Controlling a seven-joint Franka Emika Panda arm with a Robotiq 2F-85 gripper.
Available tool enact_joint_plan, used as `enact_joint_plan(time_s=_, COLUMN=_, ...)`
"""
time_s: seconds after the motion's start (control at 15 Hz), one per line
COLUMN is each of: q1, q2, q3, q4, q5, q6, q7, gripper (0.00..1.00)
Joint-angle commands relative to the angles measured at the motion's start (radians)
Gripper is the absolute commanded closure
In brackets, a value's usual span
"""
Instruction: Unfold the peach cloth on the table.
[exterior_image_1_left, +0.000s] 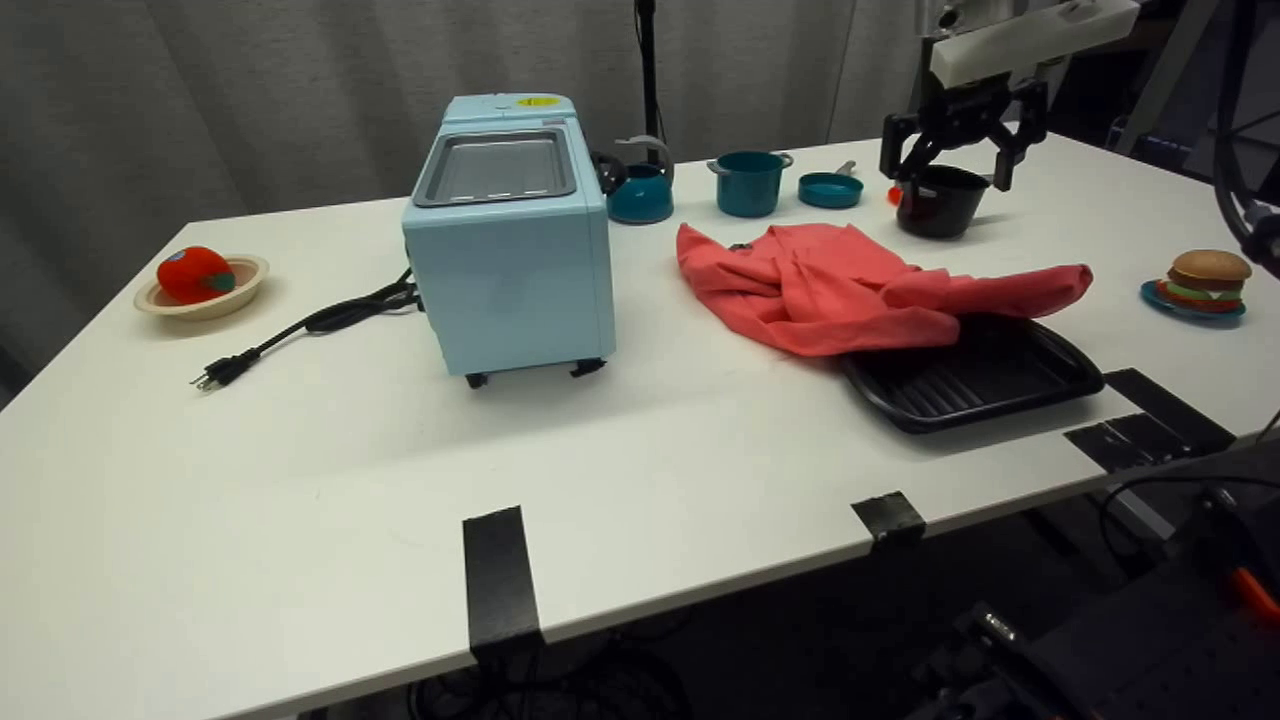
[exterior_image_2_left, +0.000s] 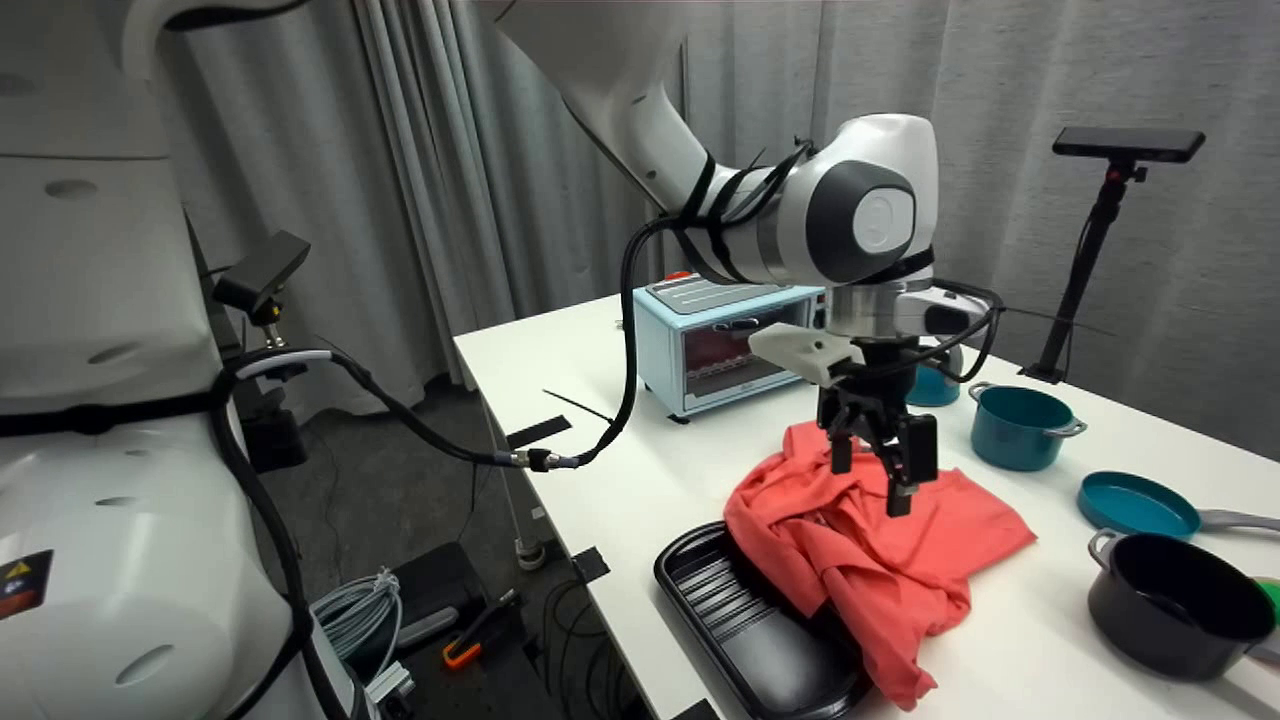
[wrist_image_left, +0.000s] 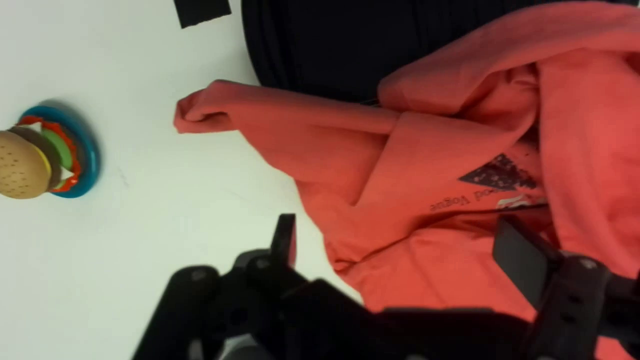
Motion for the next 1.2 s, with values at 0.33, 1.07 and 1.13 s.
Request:
enact_joint_plan(time_s=0.33, q1=-0.036, q2=0.043, q3=0.078, q4=0.039, q5=0.192, q6=-0.076, q7=-0.499, gripper=0.00)
enact_joint_plan(time_s=1.07, q1=-0.029, q2=0.034, q3=0.132, q4=-0.057, q5=0.181, q6=-0.029, q7=-0.796, gripper=0.00)
enact_joint_plan(time_s=1.13, q1=-0.030, q2=0.041, q3=0.139, q4=-0.061, q5=0.174, q6=-0.028, q7=-0.840, gripper=0.00)
